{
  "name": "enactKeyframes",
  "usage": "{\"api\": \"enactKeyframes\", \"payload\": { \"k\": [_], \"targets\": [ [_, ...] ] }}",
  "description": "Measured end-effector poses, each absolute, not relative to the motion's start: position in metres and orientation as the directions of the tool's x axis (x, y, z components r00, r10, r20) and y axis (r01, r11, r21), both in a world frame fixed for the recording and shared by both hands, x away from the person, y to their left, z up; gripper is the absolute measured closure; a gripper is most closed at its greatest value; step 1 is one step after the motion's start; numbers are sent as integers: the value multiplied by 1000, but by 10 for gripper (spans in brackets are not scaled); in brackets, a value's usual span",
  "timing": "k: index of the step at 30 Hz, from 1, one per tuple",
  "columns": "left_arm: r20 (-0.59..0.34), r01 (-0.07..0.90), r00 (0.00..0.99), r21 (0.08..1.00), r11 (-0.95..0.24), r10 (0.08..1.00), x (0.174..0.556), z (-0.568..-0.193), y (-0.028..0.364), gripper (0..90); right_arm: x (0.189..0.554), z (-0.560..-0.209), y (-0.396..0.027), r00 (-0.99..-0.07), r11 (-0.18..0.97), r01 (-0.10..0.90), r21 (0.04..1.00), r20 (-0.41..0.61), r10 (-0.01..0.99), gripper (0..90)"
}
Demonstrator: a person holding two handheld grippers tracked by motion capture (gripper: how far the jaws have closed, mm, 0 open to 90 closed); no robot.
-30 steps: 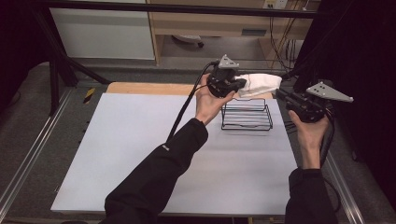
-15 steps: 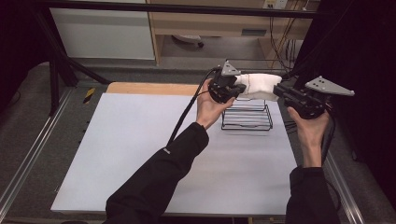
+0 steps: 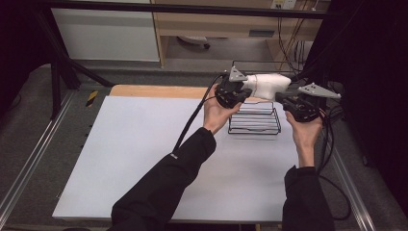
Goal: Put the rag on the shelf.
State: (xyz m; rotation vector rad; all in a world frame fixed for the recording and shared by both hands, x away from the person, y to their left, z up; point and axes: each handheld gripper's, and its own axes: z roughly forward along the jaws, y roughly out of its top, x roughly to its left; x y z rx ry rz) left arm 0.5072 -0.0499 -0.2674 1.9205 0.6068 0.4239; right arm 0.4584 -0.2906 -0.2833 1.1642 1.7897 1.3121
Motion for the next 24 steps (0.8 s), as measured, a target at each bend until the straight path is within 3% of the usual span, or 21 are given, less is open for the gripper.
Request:
{"api": "enactKeyframes", "payload": {
  "k": [6,10,18,24],
  "targets": [
    [30,213,811,915,-343,584,504,-267,-48,895,455,-280,-291,-423,114,267,957,10,906,893],
    [23,215,817,915,-342,577,498,-264,-42,840,445,-273,-293,-443,96,234,967,19,896,842],
    [2,238,823,907,-347,568,479,-261,-12,697,428,-259,-287,-494,100,242,965,34,869,619],
    [-13,274,813,891,-363,582,465,-273,20,534,419,-262,-274,-520,121,270,955,39,853,389]
  ]
}}
